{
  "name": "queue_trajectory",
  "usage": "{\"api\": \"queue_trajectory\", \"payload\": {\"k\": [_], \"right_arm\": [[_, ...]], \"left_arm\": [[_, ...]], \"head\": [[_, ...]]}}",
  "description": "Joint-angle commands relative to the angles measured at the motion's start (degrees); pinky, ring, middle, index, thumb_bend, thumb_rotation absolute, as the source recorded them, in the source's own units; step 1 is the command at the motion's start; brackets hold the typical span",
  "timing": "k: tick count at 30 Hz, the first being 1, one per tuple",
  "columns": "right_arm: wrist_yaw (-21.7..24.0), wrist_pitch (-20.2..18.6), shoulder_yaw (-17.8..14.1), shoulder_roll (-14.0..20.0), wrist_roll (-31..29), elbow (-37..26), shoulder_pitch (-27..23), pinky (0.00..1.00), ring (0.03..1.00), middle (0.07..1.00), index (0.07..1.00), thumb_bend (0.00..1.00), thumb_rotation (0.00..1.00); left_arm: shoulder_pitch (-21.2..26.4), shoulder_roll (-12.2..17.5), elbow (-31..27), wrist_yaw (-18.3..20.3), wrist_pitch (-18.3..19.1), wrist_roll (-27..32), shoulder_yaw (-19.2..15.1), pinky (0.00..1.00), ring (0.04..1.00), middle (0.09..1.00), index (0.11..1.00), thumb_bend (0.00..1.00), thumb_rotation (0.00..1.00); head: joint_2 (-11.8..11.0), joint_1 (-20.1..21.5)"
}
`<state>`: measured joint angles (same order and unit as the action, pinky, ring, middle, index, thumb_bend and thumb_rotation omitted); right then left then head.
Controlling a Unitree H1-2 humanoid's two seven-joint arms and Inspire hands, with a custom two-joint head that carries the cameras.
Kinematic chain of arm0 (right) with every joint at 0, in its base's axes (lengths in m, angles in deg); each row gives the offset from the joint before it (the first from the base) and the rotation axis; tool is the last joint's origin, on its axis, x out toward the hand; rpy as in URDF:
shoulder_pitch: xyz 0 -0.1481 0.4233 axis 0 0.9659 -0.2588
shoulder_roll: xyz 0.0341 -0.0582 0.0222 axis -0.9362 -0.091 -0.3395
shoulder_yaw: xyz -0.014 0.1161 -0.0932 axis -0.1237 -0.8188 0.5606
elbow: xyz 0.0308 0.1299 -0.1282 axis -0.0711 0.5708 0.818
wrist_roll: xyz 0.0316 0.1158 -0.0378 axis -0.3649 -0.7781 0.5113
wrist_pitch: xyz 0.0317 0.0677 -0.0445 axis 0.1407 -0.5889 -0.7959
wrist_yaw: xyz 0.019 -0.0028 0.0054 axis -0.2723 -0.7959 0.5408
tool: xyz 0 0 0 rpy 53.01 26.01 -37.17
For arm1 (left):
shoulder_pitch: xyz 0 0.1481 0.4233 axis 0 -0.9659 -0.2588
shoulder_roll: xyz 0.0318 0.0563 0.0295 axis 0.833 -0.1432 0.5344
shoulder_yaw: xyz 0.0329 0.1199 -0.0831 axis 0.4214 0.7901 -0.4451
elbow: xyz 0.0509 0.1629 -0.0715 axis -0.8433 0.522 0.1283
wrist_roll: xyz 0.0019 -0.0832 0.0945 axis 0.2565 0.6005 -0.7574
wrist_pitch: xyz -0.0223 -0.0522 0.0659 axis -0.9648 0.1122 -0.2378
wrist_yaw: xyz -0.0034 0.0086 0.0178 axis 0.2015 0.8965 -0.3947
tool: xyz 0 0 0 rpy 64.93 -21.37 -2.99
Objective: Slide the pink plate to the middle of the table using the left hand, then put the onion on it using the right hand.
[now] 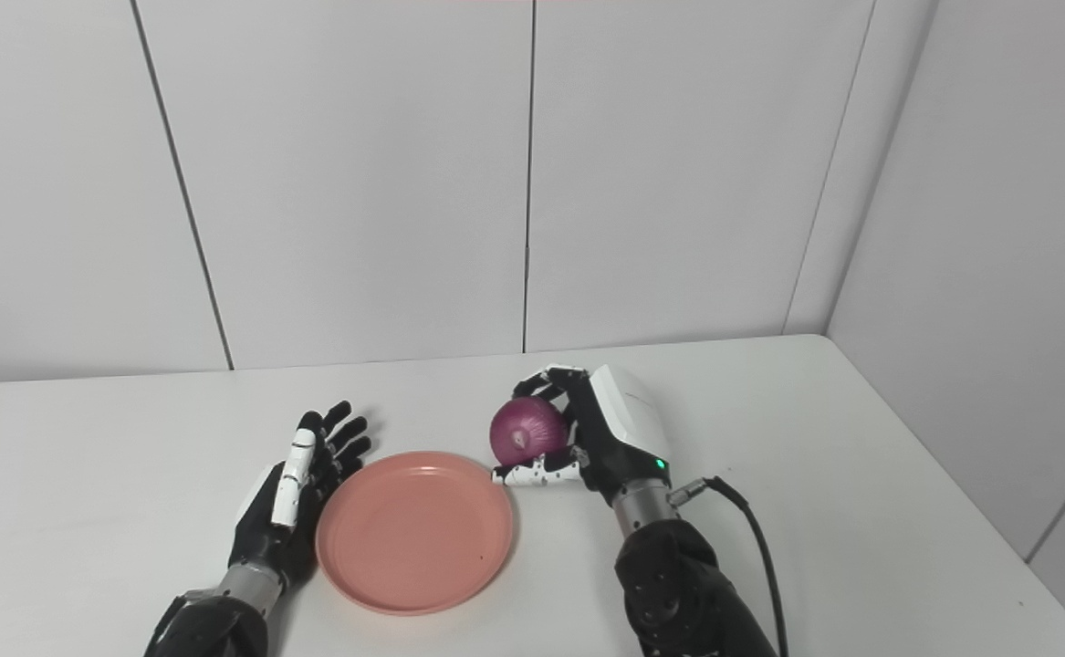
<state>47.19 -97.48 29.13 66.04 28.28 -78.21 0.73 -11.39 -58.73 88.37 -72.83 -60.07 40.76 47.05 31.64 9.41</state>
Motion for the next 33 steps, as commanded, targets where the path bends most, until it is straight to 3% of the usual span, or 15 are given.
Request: {"api": "queue_trajectory", "payload": {"k": [1, 4, 12, 14, 19, 26, 33], "right_arm": [[-0.5, 3.7, 0.8, -0.8, 0.7, 0.1, -3.1, 0.21, 0.293, 0.475, 0.489, 0.52, 0.00], [-0.5, 4.3, 3.3, -1.3, 3.1, 2.0, -3.6, 0.18, 0.259, 0.474, 0.489, 0.52, 0.00], [1.2, 6.8, 5.5, -3.5, 1.5, 5.4, -4.3, 0.28, 0.374, 0.418, 0.525, 0.51, 0.00], [0.7, 8.4, 6.1, -3.7, 1.8, 6.7, -4.5, 0.26, 0.342, 0.463, 0.499, 0.52, 0.00], [-1.8, 12.5, 7.4, -3.9, 3.5, 9.8, -4.4, 0.23, 0.300, 0.475, 0.489, 0.52, 0.00], [0.6, 11.7, 8.1, -4.5, 3.4, 10.6, -4.1, 0.20, 0.265, 0.473, 0.489, 0.52, 0.00], [-0.3, 12.6, 8.7, -4.5, 5.2, 11.9, -3.8, 0.27, 0.345, 0.479, 0.489, 0.52, 0.00]], "left_arm": [[1.9, -0.1, -1.7, -0.4, -1.1, -0.6, 0.0, 0.99, 0.934, 0.933, 0.925, 0.64, 1.00], [2.0, 0.0, -1.5, -0.9, -1.4, -1.0, -0.1, 0.98, 0.929, 0.927, 0.919, 0.65, 1.00], [2.1, 0.3, -1.2, -1.7, -2.1, -1.8, -0.3, 0.97, 0.926, 0.925, 0.917, 0.65, 1.00], [2.1, 0.5, -1.3, -1.7, -2.4, -2.0, -0.3, 0.97, 0.929, 0.928, 0.919, 0.65, 1.00], [1.9, 0.6, -1.3, -1.9, -2.4, -2.0, -0.3, 0.97, 0.932, 0.929, 0.920, 0.67, 1.00], [1.2, 0.7, -2.1, -1.7, -2.1, -1.7, -0.3, 0.97, 0.934, 0.930, 0.922, 0.66, 1.00], [0.7, 0.6, -2.9, -1.6, -2.0, -1.8, 0.1, 0.96, 0.931, 0.928, 0.920, 0.65, 1.00]], "head": [[0.1, -0.1], [0.1, -0.4], [0.2, -0.9], [0.2, -1.0], [0.3, -1.2], [0.5, -1.3], [0.7, -1.2]]}}
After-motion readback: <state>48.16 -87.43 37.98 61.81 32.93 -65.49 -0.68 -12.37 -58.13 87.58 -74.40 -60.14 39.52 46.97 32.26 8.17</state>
